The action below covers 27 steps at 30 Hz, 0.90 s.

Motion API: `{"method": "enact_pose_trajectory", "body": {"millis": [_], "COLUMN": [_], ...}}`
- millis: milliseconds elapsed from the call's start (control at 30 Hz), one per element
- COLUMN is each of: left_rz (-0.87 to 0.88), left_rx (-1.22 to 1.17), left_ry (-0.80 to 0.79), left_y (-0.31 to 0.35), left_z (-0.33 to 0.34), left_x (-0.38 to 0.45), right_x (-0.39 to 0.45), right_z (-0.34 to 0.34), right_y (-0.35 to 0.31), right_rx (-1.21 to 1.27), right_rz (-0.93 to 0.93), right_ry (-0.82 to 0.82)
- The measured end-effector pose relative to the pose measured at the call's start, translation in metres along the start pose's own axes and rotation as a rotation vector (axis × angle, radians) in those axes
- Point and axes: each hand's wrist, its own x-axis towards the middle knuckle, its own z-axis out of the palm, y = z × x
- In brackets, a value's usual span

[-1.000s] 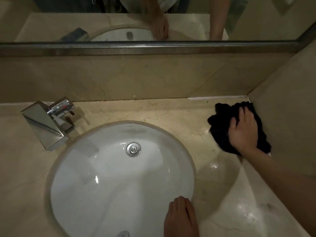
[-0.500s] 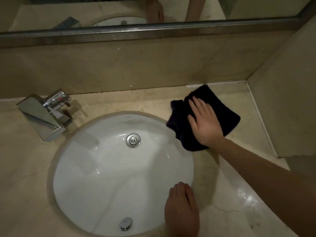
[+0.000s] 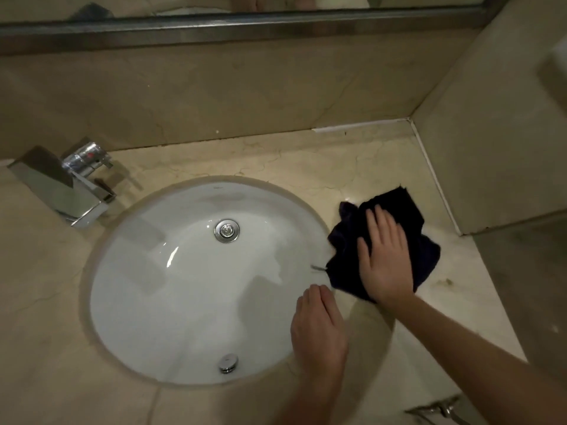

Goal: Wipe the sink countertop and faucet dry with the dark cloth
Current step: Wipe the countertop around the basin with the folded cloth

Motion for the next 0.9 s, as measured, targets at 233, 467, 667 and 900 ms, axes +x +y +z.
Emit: {"method": "enact_pose_trajectory", "body": {"millis": [233,467,667,900], "left_rz": [0.046,0.251,0.198,0.599], "left_rx": [-0.101,0.164,0.187,0.334], "left_ry": [-0.389,-0.377,-0.392,-0.253], "left_y": [-0.022,-0.034,-0.009,-0.005], "left_z": [-0.034,-0.029,-0.011,0.011], "left_x": [-0.014,-0.015,0.008,0.014], "right_x": [-0.164,-0.164,-0.118,-0.071], "right_z": [0.02,0.019,0.009,-0.011], "right_y": [-0.06,-0.061,-0.037,0.006], "right_rx": [-0.139,-0.1,-0.046,0.114], "right_rz": [0.108,0.116,0.011,-0.117], "right_ry": [-0.085,-0.051,-0.066,-0.164]}}
